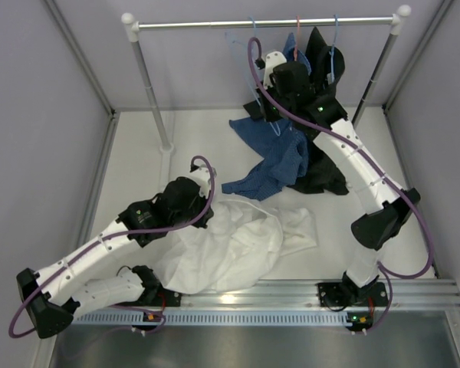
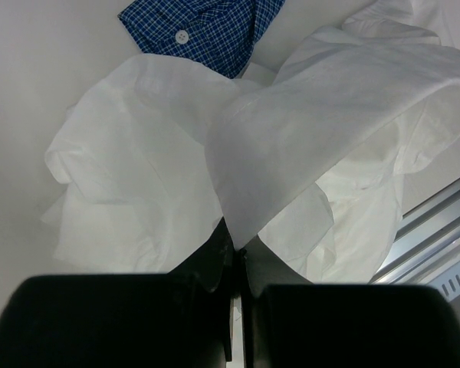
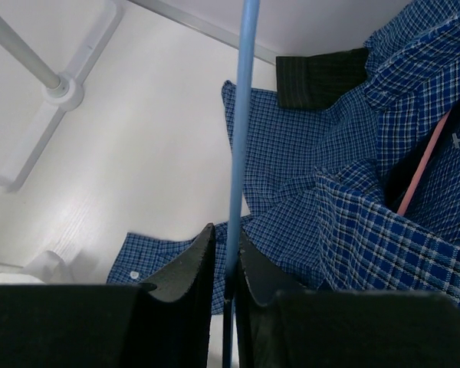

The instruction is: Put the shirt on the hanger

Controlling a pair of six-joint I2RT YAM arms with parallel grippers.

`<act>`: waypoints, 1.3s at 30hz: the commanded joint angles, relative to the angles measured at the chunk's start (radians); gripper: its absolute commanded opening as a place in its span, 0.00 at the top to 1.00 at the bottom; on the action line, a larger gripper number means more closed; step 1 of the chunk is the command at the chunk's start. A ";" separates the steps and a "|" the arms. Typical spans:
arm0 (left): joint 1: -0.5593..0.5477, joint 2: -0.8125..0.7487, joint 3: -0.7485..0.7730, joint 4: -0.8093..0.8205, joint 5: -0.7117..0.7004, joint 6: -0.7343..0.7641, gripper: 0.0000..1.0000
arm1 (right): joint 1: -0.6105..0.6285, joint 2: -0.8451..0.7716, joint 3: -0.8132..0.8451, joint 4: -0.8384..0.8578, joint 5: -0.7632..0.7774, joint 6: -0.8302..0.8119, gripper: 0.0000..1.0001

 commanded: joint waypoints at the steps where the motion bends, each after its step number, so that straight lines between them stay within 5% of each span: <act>1: 0.001 -0.012 -0.010 0.024 0.008 0.009 1.00 | -0.014 -0.024 0.049 -0.005 0.021 -0.003 0.88; 15: 0.001 -0.020 -0.023 0.036 0.034 0.001 1.00 | -0.014 -0.032 0.072 -0.004 0.046 -0.009 1.00; 39: 0.001 -0.044 -0.031 0.053 0.031 -0.011 1.00 | -0.023 -0.073 0.150 0.134 0.052 0.089 1.00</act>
